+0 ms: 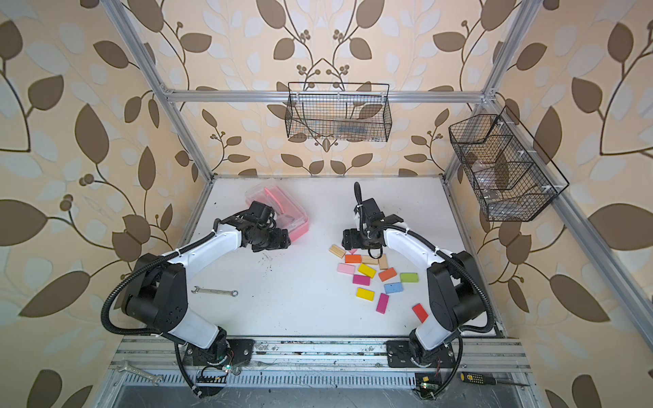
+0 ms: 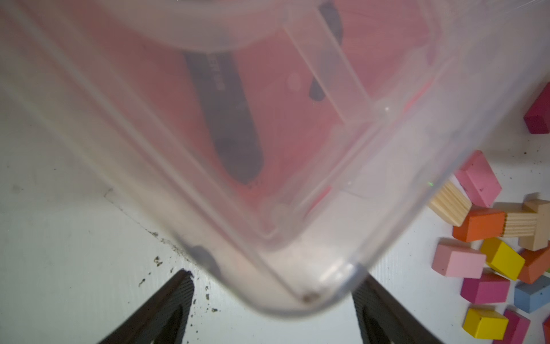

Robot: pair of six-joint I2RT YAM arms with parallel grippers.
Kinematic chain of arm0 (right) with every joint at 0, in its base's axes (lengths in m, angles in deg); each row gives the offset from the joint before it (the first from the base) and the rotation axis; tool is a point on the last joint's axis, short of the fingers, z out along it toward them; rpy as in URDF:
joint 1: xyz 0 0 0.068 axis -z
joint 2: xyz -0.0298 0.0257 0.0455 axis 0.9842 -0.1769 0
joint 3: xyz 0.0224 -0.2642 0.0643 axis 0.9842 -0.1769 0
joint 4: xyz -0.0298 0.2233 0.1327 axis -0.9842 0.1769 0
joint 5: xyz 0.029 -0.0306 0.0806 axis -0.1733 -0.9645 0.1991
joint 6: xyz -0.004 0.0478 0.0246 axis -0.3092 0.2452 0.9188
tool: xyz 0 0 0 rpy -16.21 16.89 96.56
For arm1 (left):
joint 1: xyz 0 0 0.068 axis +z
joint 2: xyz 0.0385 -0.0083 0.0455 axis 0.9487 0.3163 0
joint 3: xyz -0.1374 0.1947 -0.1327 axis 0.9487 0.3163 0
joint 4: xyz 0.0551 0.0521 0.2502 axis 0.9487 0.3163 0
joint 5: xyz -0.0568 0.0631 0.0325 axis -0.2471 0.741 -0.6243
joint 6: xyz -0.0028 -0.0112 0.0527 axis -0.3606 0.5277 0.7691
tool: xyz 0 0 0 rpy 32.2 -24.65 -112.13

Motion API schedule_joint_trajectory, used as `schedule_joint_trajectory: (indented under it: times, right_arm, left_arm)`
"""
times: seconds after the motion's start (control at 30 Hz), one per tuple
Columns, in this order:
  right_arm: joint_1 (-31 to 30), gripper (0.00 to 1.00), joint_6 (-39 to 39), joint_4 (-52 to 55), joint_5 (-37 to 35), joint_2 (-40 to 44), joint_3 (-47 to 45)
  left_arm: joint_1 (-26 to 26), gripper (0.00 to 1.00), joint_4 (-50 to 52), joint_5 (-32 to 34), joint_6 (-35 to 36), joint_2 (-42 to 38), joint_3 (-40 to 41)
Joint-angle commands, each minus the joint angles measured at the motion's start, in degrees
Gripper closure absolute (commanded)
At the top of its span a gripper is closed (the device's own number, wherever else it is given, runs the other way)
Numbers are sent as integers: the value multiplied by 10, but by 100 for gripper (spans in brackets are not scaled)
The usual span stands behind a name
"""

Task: Assemble the number 7 with building blocks
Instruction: Move the distractor to the center of the board.

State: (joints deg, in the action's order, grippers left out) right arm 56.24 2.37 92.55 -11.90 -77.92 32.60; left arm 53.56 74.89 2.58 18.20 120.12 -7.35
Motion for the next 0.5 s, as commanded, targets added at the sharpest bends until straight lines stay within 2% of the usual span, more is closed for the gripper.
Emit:
schedule_joint_trajectory:
  times: [0.0, 0.3, 0.47]
  right_arm:
    - [-6, 15, 0, 14, -21, 22, -1]
    - [-25, 15, -55, 72, -42, -12, 38]
    - [-22, 19, -69, 79, -53, -49, 62]
  left_arm:
    - [13, 13, -21, -7, 44, 23, -38]
    - [11, 13, -39, -65, 74, 148, -154]
    - [3, 13, -44, -94, 68, 200, -212]
